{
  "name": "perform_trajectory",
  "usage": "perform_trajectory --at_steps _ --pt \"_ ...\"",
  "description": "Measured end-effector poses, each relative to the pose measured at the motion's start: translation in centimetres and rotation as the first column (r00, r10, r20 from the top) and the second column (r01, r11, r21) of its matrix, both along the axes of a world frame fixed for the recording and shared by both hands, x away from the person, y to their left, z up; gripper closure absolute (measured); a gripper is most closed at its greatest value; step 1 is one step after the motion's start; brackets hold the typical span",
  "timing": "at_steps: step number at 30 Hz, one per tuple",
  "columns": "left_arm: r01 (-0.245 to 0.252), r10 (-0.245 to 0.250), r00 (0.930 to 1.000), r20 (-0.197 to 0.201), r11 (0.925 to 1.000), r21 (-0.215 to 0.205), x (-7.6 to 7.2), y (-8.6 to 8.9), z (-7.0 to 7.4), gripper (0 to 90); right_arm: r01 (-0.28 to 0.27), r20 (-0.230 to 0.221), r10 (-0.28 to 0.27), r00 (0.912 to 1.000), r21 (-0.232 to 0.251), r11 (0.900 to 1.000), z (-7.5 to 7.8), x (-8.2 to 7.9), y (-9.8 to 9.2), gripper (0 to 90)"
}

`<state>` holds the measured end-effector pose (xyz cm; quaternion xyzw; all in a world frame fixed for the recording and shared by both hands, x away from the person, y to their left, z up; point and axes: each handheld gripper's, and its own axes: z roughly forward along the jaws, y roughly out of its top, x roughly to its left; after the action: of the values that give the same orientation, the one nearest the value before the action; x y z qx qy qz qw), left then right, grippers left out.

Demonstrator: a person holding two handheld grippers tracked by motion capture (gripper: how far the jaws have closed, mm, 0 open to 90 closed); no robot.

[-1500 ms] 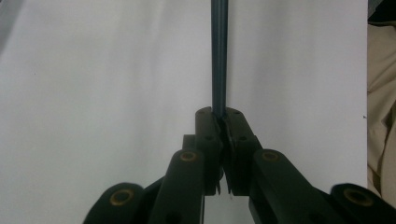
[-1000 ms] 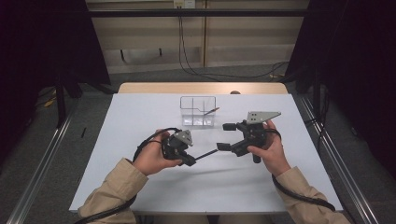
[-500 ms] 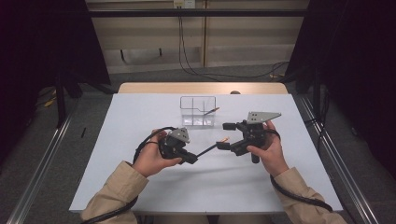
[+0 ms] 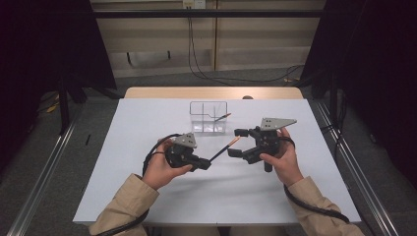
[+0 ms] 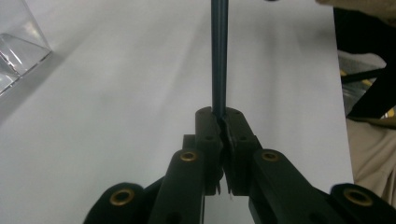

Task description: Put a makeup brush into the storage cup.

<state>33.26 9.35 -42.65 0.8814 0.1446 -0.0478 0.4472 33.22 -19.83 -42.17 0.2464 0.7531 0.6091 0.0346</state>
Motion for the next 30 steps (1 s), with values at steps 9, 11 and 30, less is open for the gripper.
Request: perform_trajectory --at_steps 9,11,30 --pt "-0.033 0.033 0.9994 -0.005 0.9952 -0.092 -0.18 0.01 -0.28 86.1 0.004 0.005 -0.004 1.0 0.02 1.0 0.05 -0.12 0.13 11.3" --pt "-0.044 0.044 0.999 -0.009 0.9913 -0.124 -0.24 -0.03 -0.37 86.1 0.007 0.007 -0.007 1.0 0.022 1.0 0.1 -0.15 0.16 11.8" --pt "-0.066 0.064 0.9978 -0.016 0.9805 -0.185 -0.22 -0.64 -0.8 86.1 -0.002 -0.013 0.003 0.9999 0.072 0.997 0.13 -0.06 0.18 42.1"
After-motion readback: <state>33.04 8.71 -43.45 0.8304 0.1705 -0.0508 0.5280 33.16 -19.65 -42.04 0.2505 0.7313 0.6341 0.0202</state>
